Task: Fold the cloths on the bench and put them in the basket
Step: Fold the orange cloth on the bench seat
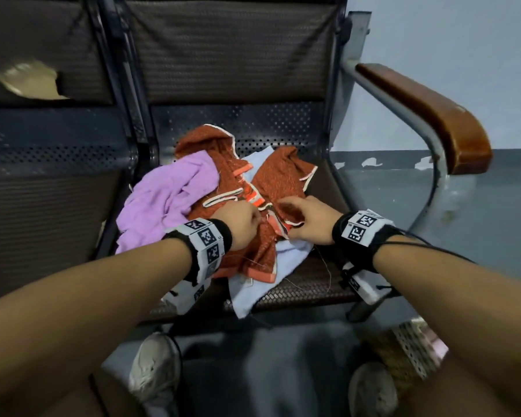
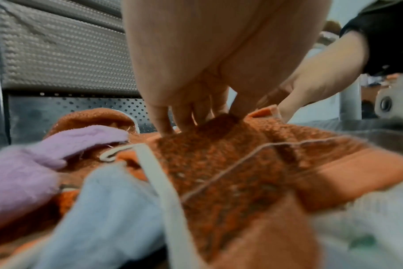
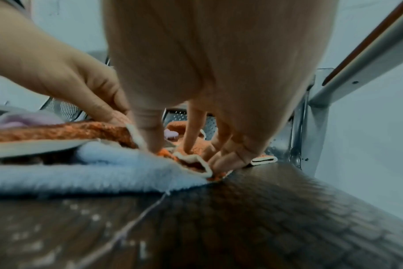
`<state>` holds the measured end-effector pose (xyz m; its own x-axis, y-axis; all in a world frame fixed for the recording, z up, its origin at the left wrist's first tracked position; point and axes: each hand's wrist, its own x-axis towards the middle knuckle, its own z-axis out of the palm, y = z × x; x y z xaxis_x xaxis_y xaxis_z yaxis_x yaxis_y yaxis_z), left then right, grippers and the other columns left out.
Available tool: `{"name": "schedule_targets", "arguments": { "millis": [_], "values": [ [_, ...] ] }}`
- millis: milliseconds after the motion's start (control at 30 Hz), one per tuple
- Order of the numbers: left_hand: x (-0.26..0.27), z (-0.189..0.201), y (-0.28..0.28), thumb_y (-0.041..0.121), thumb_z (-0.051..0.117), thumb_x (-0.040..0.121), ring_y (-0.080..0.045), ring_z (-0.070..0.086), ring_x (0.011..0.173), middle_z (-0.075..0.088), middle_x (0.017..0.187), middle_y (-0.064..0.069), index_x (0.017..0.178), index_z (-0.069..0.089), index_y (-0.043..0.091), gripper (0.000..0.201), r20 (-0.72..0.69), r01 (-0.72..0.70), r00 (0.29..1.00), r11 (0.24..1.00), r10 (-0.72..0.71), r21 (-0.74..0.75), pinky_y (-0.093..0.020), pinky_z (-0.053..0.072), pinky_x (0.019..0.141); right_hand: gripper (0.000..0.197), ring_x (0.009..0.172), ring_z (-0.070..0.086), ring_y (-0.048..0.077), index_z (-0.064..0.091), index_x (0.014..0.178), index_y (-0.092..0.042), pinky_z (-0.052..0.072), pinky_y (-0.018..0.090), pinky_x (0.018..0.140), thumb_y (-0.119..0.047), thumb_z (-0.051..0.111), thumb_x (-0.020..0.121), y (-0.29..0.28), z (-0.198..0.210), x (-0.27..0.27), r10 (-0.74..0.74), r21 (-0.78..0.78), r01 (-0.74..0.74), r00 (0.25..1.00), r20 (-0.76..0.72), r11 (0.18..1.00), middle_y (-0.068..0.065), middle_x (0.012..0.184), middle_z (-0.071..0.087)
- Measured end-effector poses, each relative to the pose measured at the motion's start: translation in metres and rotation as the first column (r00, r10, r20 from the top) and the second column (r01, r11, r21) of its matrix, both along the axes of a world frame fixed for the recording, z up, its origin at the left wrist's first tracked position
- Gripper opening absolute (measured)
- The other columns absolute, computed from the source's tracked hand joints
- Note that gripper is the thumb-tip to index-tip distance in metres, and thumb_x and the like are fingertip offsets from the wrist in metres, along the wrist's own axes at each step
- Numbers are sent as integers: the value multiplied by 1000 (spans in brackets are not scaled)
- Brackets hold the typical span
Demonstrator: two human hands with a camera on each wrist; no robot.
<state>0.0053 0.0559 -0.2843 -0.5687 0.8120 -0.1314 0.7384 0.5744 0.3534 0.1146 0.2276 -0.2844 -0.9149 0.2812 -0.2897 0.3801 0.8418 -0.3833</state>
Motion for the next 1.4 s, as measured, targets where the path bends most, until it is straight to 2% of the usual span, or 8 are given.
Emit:
{"name": "schedule_targets", "arguments": {
  "millis": [267, 500, 733, 867, 1033, 1133, 1267, 1400],
  "values": [
    [0, 28, 2, 30, 42, 97, -32, 61, 92, 65, 91, -8, 81, 54, 17, 23, 240, -259, 952, 923, 192, 285, -37, 43, 77, 22, 90, 66, 22, 74, 91, -22, 51, 35, 79, -17, 53, 95, 17, 22, 5, -87, 83, 117, 949, -303, 990, 0, 94, 72],
    [20, 32, 8, 60, 73, 66, -12, 57, 112, 59, 122, 8, 134, 43, 28, 81, 165, -91, 986, 871, 12, 482, -36, 47, 97, 26, 69, 54, 2, 51, 79, -31, 42, 21, 65, -34, 43, 104, -15, 64, 11, -161, -182, 45, 699, -697, 982, -12, 72, 56],
    [-17, 10, 2, 34, 62, 91, -29, 65, 98, 71, 105, -4, 97, 60, 23, 13, 7, -262, 964, 946, 266, 192, -32, 50, 81, 41, 81, 61, 29, 56, 90, -9, 51, 50, 79, -45, 39, 100, -9, 79, 28, -299, -335, 39, 557, -775, 941, 14, 85, 62],
    [-13, -2, 1, 63, 76, 70, -17, 59, 101, 61, 110, 9, 132, 48, 29, 76, 323, -258, 927, 948, 188, 188, -31, 45, 90, 41, 80, 60, 28, 57, 91, -12, 51, 58, 81, -48, 41, 102, 1, 71, 36, -308, -383, -4, 584, -751, 924, 5, 81, 60],
    [2, -8, 12, 36, 64, 92, -27, 64, 99, 69, 97, -5, 109, 70, 22, 22, 110, -106, 989, 991, 97, 81, -25, 37, 74, 36, 75, 64, 21, 68, 81, -14, 53, 46, 75, -42, 46, 91, 7, 63, 44, -315, -365, 65, 654, -687, 929, 3, 75, 68],
    [8, 8, 20, 26, 51, 98, -31, 60, 103, 66, 107, -12, 99, 59, 16, 13, 234, -236, 955, 942, 180, 240, -30, 36, 75, 38, 68, 62, 21, 61, 63, -16, 43, 31, 58, -46, 44, 79, 15, 59, 51, -261, -133, 226, 876, -405, 965, 1, 63, 63],
    [13, 37, 27, 27, 47, 99, -29, 58, 102, 64, 102, -10, 98, 59, 12, 19, 340, -286, 929, 870, 148, 401, -31, 37, 76, 48, 101, 60, 22, 51, 127, -23, 46, 30, 85, -38, 64, 84, 18, 50, 56, -220, 46, 217, 971, 96, 975, -1, 111, 61],
    [20, 51, 25, 11, 63, 89, -6, 44, 59, 46, 61, 11, 63, 42, 22, 36, 338, -176, 941, 824, -21, 538, -24, 32, 60, 81, 111, 62, 11, 49, 139, -27, 45, 25, 96, -61, 72, 69, 5, 52, 40, -212, -275, 139, 944, -255, 951, -7, 123, 64]
  ]
}}
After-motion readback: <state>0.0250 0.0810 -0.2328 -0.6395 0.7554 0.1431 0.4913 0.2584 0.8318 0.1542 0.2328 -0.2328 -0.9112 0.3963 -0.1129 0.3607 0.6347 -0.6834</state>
